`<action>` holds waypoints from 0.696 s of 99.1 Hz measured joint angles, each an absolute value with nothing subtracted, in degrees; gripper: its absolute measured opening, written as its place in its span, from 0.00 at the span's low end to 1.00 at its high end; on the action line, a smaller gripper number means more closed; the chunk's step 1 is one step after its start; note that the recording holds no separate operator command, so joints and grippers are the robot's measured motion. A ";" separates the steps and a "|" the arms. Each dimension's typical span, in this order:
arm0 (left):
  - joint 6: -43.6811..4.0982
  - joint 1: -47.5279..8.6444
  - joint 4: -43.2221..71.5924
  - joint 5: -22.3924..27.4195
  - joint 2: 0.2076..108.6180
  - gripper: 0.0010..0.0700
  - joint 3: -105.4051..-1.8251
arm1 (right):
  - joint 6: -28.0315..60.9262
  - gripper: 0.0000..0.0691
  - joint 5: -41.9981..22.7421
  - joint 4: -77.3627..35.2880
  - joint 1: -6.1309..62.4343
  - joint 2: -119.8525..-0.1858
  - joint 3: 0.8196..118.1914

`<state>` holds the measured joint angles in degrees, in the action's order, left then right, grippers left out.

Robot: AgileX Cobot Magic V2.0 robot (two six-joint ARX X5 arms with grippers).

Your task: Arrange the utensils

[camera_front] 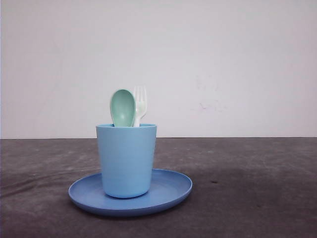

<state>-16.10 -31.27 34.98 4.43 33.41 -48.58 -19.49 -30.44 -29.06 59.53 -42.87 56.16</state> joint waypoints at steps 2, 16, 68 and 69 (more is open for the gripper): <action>-16.10 -31.27 34.98 4.43 33.41 0.42 -48.58 | -19.42 0.98 -30.89 -29.12 59.53 -42.26 56.16; -16.05 -31.27 34.96 4.43 33.41 0.38 -48.58 | -19.20 0.61 -32.75 -30.81 59.53 -40.51 56.18; -15.97 -31.27 34.79 4.43 33.41 0.02 -48.58 | -17.80 0.01 -32.86 -32.91 59.53 -42.06 56.18; -15.94 -31.27 34.76 4.43 33.41 0.02 -48.58 | -17.80 0.01 -32.86 -32.91 59.53 -42.06 56.18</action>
